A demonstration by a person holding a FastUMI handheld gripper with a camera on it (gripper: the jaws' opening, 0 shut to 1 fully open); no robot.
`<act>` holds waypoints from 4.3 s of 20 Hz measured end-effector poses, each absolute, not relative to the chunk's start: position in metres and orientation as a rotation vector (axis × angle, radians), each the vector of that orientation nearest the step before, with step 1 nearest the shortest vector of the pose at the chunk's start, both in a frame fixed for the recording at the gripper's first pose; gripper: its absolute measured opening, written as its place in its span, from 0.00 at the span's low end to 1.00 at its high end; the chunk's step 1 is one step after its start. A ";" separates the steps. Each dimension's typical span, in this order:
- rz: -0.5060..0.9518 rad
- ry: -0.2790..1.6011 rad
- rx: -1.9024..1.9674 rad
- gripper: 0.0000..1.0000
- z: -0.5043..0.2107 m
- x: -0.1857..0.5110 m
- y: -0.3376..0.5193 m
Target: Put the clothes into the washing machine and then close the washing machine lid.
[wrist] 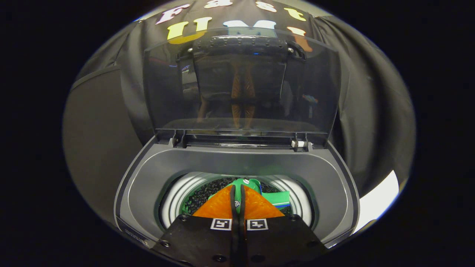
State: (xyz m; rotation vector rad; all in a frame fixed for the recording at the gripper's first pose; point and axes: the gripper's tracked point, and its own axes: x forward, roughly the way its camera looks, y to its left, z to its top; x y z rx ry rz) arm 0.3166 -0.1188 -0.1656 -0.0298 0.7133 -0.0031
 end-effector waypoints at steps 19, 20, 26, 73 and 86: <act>-0.047 0.666 -0.036 0.97 -0.156 0.319 -0.126; -0.049 0.651 -0.042 0.96 -0.153 0.319 -0.125; -0.015 0.574 -0.064 0.97 -0.128 0.317 -0.116; -0.027 0.431 0.027 0.98 0.049 0.510 -0.121; -0.022 0.309 0.020 0.98 0.058 0.471 -0.120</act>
